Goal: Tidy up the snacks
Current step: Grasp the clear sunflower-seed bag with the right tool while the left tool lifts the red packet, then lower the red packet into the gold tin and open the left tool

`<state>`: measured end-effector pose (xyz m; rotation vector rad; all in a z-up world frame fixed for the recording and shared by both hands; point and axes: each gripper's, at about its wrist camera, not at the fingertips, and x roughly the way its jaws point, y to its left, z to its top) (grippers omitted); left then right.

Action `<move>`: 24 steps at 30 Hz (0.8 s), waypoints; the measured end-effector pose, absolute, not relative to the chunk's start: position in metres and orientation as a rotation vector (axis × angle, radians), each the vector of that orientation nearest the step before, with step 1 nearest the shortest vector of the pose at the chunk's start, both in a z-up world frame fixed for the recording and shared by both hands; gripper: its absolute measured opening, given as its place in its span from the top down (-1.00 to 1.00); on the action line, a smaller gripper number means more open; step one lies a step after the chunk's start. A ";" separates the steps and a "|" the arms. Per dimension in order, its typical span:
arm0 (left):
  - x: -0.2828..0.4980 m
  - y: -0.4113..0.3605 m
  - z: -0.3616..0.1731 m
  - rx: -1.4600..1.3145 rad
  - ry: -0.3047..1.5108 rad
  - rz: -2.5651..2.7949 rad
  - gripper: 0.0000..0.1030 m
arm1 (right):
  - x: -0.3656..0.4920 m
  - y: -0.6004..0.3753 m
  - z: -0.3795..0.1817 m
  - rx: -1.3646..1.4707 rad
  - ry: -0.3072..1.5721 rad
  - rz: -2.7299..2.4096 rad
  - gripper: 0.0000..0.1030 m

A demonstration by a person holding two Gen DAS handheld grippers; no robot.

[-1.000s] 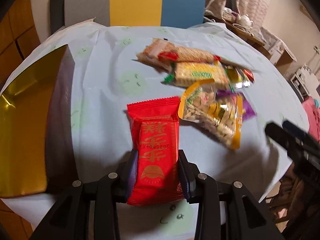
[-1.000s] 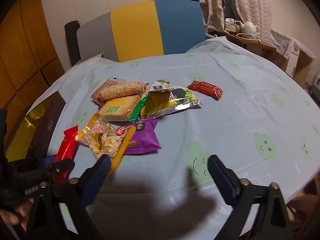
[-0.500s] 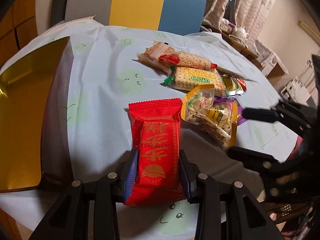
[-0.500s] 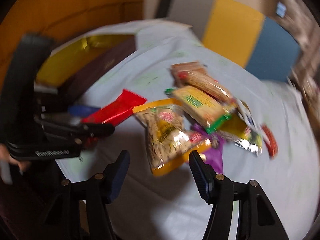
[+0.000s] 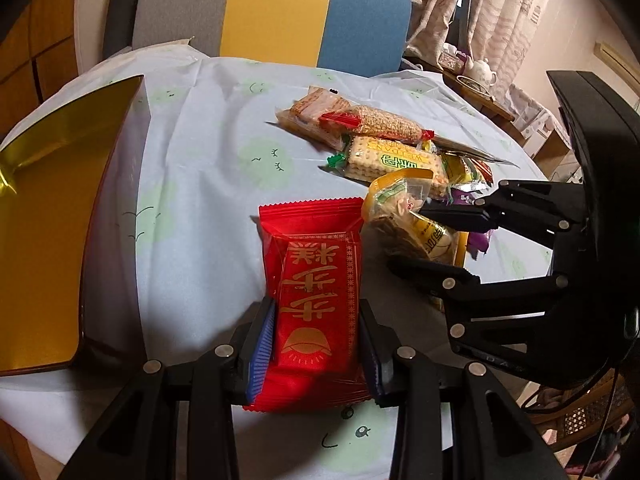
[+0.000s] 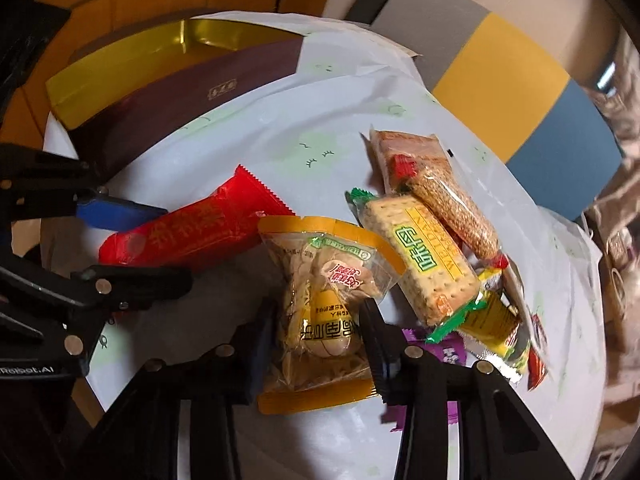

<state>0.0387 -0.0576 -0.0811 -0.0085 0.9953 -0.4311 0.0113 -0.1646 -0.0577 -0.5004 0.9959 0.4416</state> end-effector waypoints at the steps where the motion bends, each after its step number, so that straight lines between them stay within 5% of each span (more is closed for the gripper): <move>1: 0.039 -0.058 -0.081 -0.008 0.994 -0.432 0.24 | 0.012 -0.166 -0.058 -0.482 1.002 0.435 0.18; 14: 0.029 -0.044 -0.038 -0.058 0.923 -0.465 0.27 | 0.008 -0.169 -0.061 -0.419 1.001 0.396 0.15; 24: 0.048 0.037 0.021 -0.289 0.834 -0.344 0.27 | 0.008 -0.168 -0.062 -0.402 1.007 0.361 0.15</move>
